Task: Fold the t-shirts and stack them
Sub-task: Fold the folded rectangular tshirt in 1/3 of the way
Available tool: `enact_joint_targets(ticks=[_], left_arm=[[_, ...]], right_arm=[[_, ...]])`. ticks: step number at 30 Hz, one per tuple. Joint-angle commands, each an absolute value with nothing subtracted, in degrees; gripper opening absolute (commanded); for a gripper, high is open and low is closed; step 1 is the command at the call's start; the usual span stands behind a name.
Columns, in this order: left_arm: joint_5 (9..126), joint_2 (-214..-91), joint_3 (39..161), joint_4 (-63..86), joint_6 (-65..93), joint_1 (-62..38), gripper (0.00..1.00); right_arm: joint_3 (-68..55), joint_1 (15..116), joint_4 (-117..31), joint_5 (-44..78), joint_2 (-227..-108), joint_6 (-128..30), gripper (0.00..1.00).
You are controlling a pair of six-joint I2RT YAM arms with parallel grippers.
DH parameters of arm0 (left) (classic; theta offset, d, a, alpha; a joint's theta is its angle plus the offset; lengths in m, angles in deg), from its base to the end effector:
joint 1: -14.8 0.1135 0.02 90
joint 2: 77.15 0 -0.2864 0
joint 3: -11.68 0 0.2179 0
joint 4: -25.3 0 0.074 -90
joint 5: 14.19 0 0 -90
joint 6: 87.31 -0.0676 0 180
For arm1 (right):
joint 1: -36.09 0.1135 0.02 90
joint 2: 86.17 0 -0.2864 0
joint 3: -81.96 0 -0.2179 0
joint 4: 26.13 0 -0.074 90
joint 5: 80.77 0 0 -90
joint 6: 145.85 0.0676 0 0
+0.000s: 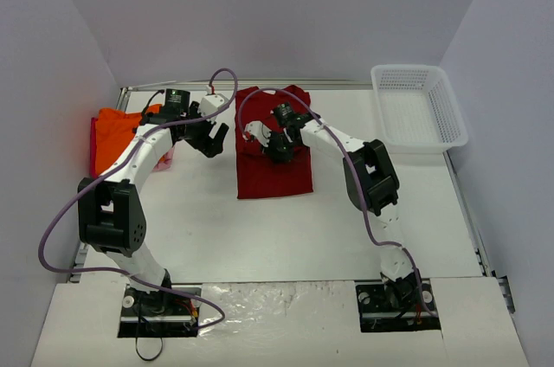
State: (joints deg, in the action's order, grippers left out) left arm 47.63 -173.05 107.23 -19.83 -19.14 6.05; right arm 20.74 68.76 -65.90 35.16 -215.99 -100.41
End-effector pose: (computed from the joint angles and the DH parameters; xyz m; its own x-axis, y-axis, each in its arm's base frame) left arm 0.3519 -0.0865 0.3018 -0.4826 0.4059 -0.7761 0.6903 0.7216 -0.0518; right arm 0.4070 0.2961 0.1873 0.0390 -0.7246 -0.6880 -0.9694 0.1396 -0.2019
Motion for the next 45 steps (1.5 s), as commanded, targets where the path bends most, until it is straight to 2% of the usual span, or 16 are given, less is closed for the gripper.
enact_joint_targets(ticks=[1, 13, 18, 21, 23, 26, 32, 33, 34, 36, 38, 40, 41, 42, 43, 45], left_arm=[[47.8, -172.4, 107.8, -18.6, -18.4, 6.5, 0.80], [47.8, -171.5, 107.5, -19.2, -18.5, 6.5, 0.80], [47.6, -169.9, 106.9, -19.2, -18.4, 6.5, 0.80], [47.3, -168.9, 106.6, -19.3, -19.1, 6.5, 0.81], [46.5, -168.1, 106.2, -20.6, -19.6, 6.5, 0.85], [42.4, -166.2, 105.1, -21.9, -21.5, 6.2, 0.84], [40.5, -159.8, 98.5, -20.7, -28.0, 1.0, 0.65], [40.8, -159.6, 98.3, -21.8, -28.5, -1.0, 0.65], [41.4, -159.7, 98.2, -22.2, -28.9, -2.1, 0.64], [45.1, -159.9, 97.5, -22.7, -30.5, -6.1, 0.64], [51.1, -160.6, 96.8, -22.9, -32.3, -9.4, 0.63], [54.3, -161.1, 95.4, -23.0, -33.2, -13.3, 0.64], [55.1, -161.2, 94.8, -22.9, -33.7, -14.5, 0.68], [55.8, -161.3, 94.3, -22.7, -33.9, -15.5, 0.85], [56.2, -161.3, 93.1, -22.2, -34.1, -16.9, 0.89], [56.2, -161.3, 92.0, -21.5, -34.5, -17.8, 0.92]], right_arm=[[24.7, 67.8, -66.5, 34.4, -217.5, -99.7, 0.00], [28.1, 66.0, -52.9, 22.4, -217.1, -92.9, 0.00], [28.1, 65.9, -51.3, 20.7, -215.2, -92.3, 0.00], [25.9, 65.9, -51.4, 20.8, -212.4, -92.3, 0.00], [22.4, 65.8, -51.5, 20.8, -209.0, -92.2, 0.00], [17.5, 65.8, -52.7, 19.9, -203.4, -91.0, 0.00], [13.1, 64.3, -63.3, 15.2, -196.8, -87.6, 0.01], [11.4, 63.9, -64.0, 15.9, -194.1, -87.7, 0.06], [9.7, 63.6, -63.9, 16.0, -192.6, -87.8, 0.35], [5.1, 62.5, -64.4, 17.6, -188.5, -87.9, 0.38], [2.7, 61.1, -65.3, 19.9, -185.9, -88.4, 0.54], [0.2, 58.7, -67.1, 23.7, -182.8, -88.5, 0.74], [-0.7, 57.9, -67.2, 24.6, -181.8, -88.2, 0.78], [-2.7, 56.2, -67.3, 25.6, -179.6, -88.3, 0.82], [-3.7, 55.4, -67.2, 26.7, -178.6, -88.3, 0.87], [-5.8, 52.9, -67.2, 27.5, -176.2, -88.2, 0.82]])
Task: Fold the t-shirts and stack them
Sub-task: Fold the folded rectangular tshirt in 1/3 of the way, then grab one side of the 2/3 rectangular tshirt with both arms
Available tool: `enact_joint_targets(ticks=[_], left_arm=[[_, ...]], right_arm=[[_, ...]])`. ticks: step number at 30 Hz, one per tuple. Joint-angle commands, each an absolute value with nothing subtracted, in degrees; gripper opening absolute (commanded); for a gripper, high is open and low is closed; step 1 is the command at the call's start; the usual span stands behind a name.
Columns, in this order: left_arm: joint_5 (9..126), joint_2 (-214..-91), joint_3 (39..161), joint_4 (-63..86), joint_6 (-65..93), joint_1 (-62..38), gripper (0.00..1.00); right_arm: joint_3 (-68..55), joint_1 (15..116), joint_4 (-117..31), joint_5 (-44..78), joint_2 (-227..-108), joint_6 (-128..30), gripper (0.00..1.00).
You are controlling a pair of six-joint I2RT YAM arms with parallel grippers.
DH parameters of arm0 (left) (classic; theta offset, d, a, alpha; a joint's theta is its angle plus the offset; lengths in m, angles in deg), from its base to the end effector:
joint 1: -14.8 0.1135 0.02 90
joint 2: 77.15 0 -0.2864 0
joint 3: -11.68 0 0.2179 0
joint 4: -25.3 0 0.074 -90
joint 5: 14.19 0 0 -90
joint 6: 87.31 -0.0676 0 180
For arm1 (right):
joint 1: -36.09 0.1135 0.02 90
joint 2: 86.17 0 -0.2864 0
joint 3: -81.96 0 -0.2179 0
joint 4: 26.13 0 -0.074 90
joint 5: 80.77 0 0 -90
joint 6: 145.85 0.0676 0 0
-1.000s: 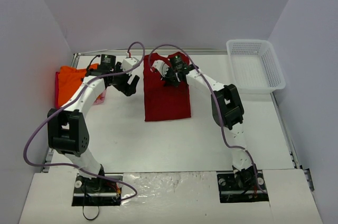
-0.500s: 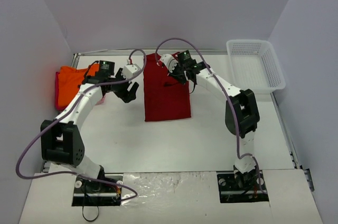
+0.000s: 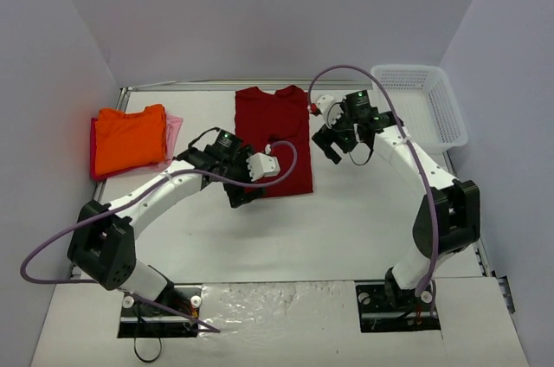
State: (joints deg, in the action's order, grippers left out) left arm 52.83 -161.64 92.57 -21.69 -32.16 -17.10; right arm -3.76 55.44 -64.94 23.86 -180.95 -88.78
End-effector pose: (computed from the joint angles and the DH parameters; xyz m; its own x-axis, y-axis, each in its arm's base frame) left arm 0.2377 -0.1791 0.2796 -0.1400 0.7068 -0.6934 0.9468 0.3006 0.1152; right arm 0.3431 0.1386 0.3087 -0.2272 -0.6373 -0.7364 -0.7488 0.5978 -0.2863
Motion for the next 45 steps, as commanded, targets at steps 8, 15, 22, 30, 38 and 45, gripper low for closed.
enact_joint_targets(ticks=[8, 15, 22, 30, 38, 45], left_arm=[[57.7, -161.0, 86.5, -20.6, -36.3, -21.5, 0.97], [66.0, -161.2, 80.8, -11.4, -33.9, -23.6, 0.93], [73.3, -161.1, 78.3, -5.2, -34.1, -24.0, 0.92], [74.4, -162.0, 78.1, -1.9, -34.0, -24.2, 0.92], [76.6, -165.9, 77.7, -0.2, -35.0, -24.4, 0.91], [78.1, -167.7, 77.3, 1.4, -35.1, -24.2, 0.86]], right_arm=[[-10.2, 45.4, -67.0, 31.4, -173.0, -86.8, 0.78], [-9.8, 43.0, -67.2, 33.8, -173.2, -86.2, 0.68], [-8.3, 42.7, -67.4, 33.8, -175.4, -85.6, 0.67], [-7.8, 42.6, -67.6, 33.2, -177.5, -86.0, 0.67], [-8.0, 42.6, -67.5, 33.0, -177.9, -86.0, 0.67], [-7.8, 42.6, -67.8, 33.2, -178.5, -86.0, 0.67]])
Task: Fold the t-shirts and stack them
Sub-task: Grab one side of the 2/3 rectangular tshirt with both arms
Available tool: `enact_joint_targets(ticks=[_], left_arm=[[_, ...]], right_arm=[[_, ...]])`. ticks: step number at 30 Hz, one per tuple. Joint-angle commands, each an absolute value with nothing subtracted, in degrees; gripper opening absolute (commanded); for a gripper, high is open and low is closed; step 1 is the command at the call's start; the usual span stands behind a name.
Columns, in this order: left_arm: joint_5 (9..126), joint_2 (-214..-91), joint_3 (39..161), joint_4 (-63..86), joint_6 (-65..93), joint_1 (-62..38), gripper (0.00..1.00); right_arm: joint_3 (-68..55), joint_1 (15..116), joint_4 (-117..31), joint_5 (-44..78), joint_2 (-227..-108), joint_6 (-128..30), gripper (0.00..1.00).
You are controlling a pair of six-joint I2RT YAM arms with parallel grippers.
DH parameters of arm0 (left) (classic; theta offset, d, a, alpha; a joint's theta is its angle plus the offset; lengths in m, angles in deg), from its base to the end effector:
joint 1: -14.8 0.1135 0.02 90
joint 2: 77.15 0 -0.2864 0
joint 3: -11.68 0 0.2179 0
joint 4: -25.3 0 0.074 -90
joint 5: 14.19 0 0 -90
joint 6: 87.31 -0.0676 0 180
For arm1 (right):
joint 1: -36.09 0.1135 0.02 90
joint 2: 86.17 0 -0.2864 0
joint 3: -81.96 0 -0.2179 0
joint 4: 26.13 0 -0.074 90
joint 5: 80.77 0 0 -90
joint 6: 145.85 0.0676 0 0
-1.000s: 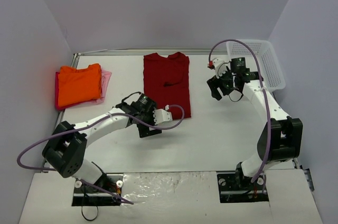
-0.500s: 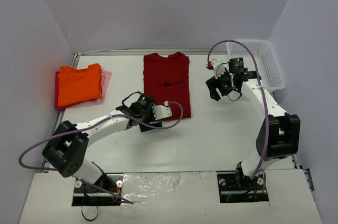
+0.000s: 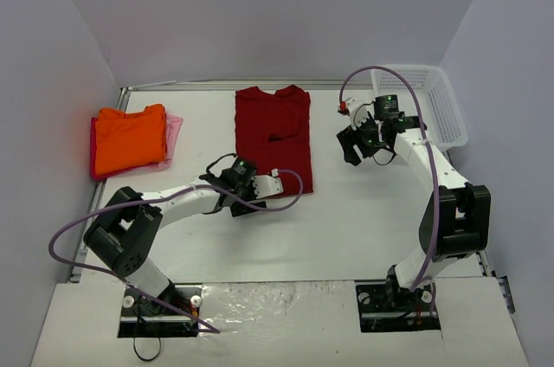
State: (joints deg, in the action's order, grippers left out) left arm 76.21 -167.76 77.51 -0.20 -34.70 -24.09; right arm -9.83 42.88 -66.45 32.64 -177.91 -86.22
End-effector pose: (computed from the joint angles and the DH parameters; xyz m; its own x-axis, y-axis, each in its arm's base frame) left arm 0.2427 -0.1951 0.1996 -0.0965 0.8580 -0.5045 0.8596 0.3274 0.3923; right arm 0.3387 0.0674 0.2921 -0.3948 -0.5143 -0.7614 -0.6869 0.7156 -0.1271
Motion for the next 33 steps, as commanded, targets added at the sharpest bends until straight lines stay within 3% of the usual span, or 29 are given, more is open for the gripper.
enact_joint_targets(ticks=[1, 14, 18, 24, 26, 33], left_arm=[[78.4, -167.5, 77.2, 1.7, -35.2, -24.2, 0.86], [80.4, -169.8, 77.8, 2.4, -34.2, -23.5, 0.75], [79.9, -170.5, 78.1, 2.3, -34.1, -23.1, 0.62], [79.6, -171.3, 78.5, 1.8, -33.3, -22.4, 0.56], [79.5, -171.5, 78.6, 1.7, -33.3, -22.2, 0.49], [76.3, -171.9, 80.1, -0.1, -31.9, -21.1, 0.10]], right_arm=[[-7.8, 42.6, -67.9, 33.1, -178.5, -86.1, 0.67], [-7.7, 42.6, -68.2, 33.6, -178.5, -86.2, 0.67], [-7.6, 42.6, -68.3, 33.7, -178.8, -86.2, 0.66], [-7.6, 42.6, -68.4, 33.9, -178.8, -86.3, 0.66], [-7.6, 42.6, -68.4, 34.0, -178.8, -86.3, 0.66], [-7.9, 42.6, -68.5, 34.4, -178.7, -86.4, 0.66]])
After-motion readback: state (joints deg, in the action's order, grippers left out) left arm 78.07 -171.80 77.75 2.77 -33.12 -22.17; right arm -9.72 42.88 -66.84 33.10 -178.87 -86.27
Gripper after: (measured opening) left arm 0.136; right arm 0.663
